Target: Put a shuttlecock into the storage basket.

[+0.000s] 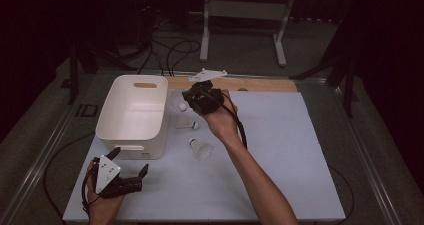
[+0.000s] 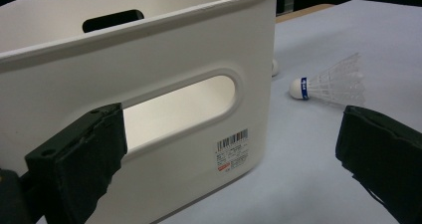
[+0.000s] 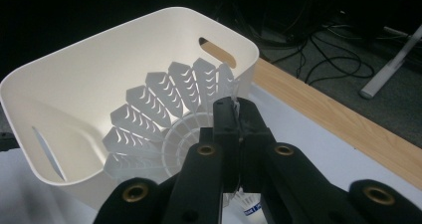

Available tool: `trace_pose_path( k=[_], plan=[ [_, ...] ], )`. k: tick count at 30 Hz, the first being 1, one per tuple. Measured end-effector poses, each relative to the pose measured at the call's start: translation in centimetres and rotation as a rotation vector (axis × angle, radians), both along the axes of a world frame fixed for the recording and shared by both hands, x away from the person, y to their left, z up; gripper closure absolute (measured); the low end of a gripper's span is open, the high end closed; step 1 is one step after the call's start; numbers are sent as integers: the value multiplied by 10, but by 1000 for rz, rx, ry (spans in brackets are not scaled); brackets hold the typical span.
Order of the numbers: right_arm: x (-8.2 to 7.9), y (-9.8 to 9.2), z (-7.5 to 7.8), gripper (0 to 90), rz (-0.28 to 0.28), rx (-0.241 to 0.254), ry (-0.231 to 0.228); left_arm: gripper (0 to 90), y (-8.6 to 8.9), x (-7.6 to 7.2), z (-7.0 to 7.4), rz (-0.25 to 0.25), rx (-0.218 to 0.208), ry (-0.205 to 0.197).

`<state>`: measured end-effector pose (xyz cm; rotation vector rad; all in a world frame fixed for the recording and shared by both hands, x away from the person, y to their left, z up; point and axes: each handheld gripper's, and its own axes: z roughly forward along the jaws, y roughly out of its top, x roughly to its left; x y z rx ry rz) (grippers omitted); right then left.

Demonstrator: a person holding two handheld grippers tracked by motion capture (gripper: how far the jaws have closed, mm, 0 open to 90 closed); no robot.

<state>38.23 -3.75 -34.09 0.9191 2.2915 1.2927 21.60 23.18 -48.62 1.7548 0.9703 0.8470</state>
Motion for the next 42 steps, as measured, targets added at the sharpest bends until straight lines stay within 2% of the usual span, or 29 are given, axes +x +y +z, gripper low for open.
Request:
trace_pose_path(
  k=[15, 16, 28, 42],
  plan=[
    [-3, 16, 1, 890, 29, 8, 0, 2, 1, 0, 0, 1, 0, -2],
    [-4, 22, 3, 890, 40, 12, -6, 1, 1, 0, 0, 2, -2, -2],
    [-8, 39, 4, 891, 74, 28, -3, 2, 0, 0, 0, 0, -2, 0],
    [-14, 61, 3, 891, 128, 17, -2, 1, 1, 0, 0, 0, 0, -4]
  ],
)
